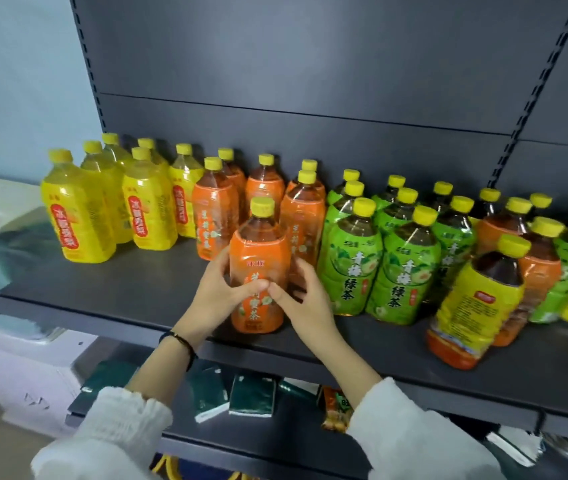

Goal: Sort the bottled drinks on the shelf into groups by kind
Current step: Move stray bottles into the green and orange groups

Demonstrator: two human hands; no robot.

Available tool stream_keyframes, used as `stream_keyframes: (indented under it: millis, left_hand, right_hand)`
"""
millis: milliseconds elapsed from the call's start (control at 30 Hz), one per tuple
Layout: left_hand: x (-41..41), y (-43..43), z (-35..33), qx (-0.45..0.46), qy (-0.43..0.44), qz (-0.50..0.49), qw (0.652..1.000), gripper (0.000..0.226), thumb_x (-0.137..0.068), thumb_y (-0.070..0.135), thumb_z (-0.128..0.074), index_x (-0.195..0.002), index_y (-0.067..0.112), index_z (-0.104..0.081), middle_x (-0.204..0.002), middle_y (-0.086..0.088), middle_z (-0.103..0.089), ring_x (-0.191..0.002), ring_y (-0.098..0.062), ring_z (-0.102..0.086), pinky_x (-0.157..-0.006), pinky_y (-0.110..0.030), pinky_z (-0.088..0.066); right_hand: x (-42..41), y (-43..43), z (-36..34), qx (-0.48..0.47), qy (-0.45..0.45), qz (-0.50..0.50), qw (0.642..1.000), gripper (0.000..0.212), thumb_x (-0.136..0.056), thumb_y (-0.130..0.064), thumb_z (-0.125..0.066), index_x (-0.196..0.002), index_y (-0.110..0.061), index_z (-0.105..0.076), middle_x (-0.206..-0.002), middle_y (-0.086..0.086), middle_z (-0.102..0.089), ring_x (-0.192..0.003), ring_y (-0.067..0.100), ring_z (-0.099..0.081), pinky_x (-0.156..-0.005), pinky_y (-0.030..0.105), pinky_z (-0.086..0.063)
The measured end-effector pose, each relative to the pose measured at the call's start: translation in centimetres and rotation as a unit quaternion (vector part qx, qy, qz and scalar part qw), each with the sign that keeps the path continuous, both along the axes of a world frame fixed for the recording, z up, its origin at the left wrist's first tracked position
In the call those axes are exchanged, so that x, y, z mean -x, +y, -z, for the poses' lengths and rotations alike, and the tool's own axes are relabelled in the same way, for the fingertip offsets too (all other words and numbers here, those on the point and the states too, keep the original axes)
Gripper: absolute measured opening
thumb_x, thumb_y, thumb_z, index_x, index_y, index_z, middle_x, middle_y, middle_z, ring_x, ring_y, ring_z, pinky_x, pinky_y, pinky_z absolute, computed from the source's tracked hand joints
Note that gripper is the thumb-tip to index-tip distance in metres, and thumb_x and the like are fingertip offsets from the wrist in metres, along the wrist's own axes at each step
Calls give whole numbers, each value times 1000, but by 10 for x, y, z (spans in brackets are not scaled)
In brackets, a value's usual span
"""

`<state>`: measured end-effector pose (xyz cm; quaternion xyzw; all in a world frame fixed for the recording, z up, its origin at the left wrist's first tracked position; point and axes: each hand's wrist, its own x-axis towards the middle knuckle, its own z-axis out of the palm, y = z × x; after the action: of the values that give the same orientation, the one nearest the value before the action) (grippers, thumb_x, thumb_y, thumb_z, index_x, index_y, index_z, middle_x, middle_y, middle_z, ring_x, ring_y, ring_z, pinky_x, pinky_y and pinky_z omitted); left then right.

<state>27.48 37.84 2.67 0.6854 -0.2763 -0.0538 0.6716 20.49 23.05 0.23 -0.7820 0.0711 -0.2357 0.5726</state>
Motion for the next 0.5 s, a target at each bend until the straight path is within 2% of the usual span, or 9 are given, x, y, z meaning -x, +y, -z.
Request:
stream_keyframes:
  millis: [100, 200, 267, 367, 500]
  left_hand:
    - [-23, 0, 4, 6, -11, -50, 999, 83, -58, 51, -84, -126, 41, -38, -125, 11, -54, -115, -9, -55, -94, -34, -50]
    - [-44, 2, 9, 35, 24, -54, 998, 72, -60, 45, -86, -116, 51, -42, -123, 14, -52, -116, -10, -54, -98, -44, -49]
    - [-56, 6, 12, 44, 49, -36, 997, 74, -64, 40, -85, -127, 43, -46, -127, 11, -54, -119, -13, -54, -99, -48, -48]
    - [-65, 8, 18, 41, 56, -35, 997, 76, -71, 29, -81, -137, 31, -44, -132, 6, -54, -122, -14, -52, -101, -46, -47]
    - [-70, -5, 20, 34, 24, -85, 995, 64, -75, 27, -78, -127, 41, -44, -128, 11, -53, -117, -9, -52, -101, -40, -46]
  right_hand:
    - [-23, 8, -2, 23, -6, 48, 999, 73, -78, -46, -73, -141, -32, -37, -145, -6, -42, -133, 14, -42, -108, 40, -42]
    - [-43, 12, -12, 56, -13, 121, 991, 100, -70, -48, -80, -148, -34, -20, -156, -5, -15, -143, 15, -20, -113, 36, -27]
    - [-52, 10, -16, 56, -9, 149, 987, 114, -65, -48, -83, -150, -36, -8, -158, -7, 0, -145, 15, -8, -114, 40, -21]
    - [-63, -2, -15, 26, -11, 140, 990, 117, -68, -47, -81, -151, -37, 0, -159, -7, 2, -147, 16, -6, -118, 49, -21]
    - [-73, -10, -13, 51, -5, 129, 990, 112, -75, -47, -75, -152, -35, 5, -160, -8, 8, -147, 13, 0, -119, 44, -14]
